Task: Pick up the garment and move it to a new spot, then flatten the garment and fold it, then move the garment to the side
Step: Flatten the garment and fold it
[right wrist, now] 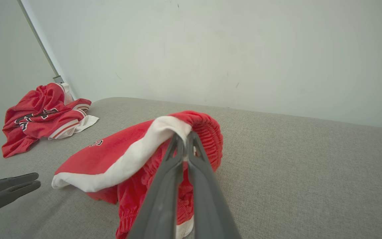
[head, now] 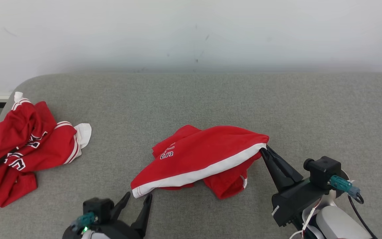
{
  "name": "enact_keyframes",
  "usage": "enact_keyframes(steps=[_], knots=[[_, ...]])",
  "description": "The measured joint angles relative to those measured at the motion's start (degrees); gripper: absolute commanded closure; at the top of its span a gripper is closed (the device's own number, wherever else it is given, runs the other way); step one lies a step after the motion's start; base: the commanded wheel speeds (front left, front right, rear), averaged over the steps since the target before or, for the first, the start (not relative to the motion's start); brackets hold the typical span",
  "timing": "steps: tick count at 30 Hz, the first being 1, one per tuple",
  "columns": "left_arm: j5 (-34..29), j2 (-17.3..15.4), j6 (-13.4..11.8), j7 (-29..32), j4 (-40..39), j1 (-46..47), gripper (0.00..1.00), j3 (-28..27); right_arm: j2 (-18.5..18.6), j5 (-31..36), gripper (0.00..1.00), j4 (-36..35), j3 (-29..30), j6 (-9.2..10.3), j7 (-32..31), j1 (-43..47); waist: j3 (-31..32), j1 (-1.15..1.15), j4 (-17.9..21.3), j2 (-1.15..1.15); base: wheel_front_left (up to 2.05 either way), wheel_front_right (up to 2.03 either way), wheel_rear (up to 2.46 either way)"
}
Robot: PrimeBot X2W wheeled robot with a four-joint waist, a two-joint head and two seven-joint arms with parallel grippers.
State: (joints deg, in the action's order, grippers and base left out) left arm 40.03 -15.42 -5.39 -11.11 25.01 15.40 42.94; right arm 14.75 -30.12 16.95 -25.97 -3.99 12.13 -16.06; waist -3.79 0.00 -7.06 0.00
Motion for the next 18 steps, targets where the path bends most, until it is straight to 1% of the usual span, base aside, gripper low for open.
enact_keyframes(steps=[5,9,11,13,16,18], knots=[[0.14,1.51,1.44,1.6,5.06,3.92,0.0,0.42,-0.1,0.34,1.0,-0.53,-0.23,0.2,0.02,-0.41,-0.99,0.0,0.41,0.0,0.0,0.0,0.0],[0.3,2.03,1.46,2.87,8.96,5.55,0.0,0.11,-0.26,0.47,1.0,-0.77,-0.55,0.2,0.02,-1.2,-1.64,0.0,0.89,0.0,0.0,0.0,0.0],[0.47,2.38,1.98,3.26,10.36,6.02,0.0,0.09,-0.22,0.48,1.0,-0.75,-0.56,0.2,0.02,-1.2,-1.89,0.0,1.09,0.0,0.0,0.0,0.0],[1.97,3.18,3.26,3.56,11.44,6.12,0.0,-0.52,-0.21,0.48,1.0,-0.79,-0.51,0.2,0.02,-1.2,-2.15,0.0,1.3,0.0,0.0,0.0,0.0],[2.97,4.55,4.02,3.88,13.0,6.4,0.0,-0.51,-0.09,0.48,1.0,-0.78,-0.38,0.21,0.03,-1.2,-2.39,0.0,1.4,0.0,0.0,0.0,0.0],[3.41,4.71,4.54,3.86,13.8,6.82,0.0,-0.7,-0.08,0.48,1.0,-0.81,-0.37,0.22,0.03,-1.2,-2.47,0.0,1.42,0.0,0.0,0.0,0.0]])
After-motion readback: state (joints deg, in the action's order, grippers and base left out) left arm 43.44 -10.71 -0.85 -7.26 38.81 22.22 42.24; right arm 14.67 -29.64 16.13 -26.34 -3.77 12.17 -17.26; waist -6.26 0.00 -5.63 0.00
